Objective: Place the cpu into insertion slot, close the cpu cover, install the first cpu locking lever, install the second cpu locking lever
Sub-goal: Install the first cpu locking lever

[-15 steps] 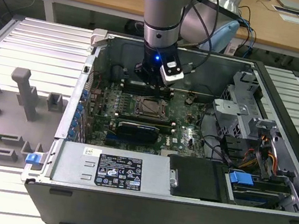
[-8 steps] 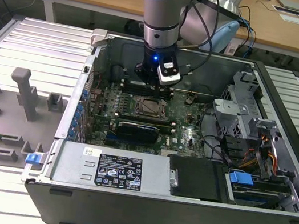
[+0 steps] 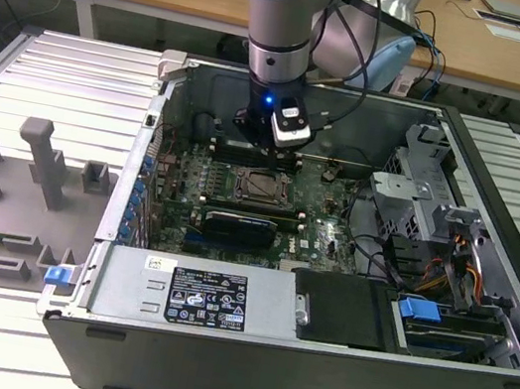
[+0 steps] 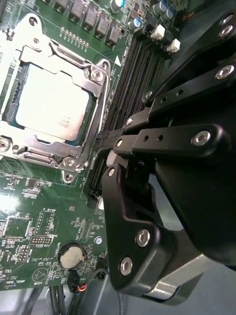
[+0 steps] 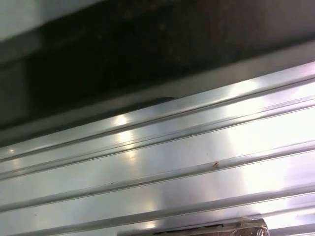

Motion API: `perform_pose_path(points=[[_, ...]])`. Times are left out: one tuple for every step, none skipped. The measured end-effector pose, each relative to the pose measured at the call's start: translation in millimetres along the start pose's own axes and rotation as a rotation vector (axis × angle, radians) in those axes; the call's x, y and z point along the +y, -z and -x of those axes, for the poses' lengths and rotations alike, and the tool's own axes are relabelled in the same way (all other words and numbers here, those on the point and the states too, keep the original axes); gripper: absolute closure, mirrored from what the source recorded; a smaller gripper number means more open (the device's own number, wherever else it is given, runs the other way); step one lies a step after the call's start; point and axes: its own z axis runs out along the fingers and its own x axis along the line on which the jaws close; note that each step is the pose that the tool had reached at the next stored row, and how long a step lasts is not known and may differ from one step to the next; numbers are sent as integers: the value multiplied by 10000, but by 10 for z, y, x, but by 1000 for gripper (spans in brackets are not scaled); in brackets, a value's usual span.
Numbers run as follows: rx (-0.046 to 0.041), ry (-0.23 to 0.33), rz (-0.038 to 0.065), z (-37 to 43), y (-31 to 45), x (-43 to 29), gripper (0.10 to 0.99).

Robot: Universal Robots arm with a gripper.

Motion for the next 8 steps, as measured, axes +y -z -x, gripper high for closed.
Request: perform_pose_path(points=[[-7,-65,-10,-2,-1,5,980],[-13,-125,-18,-2,-3,5,980],[-20,-197,-30,-2,-5,5,980],[-26,-249,-39,-3,-8,5,980],[-30,-298,-48,-3,-12,4,980],[-42,-421,-67,-5,-23,3,980],[-60,-595,-95,-8,-40,1,980],[-75,-734,-128,-7,-52,-10,980]])
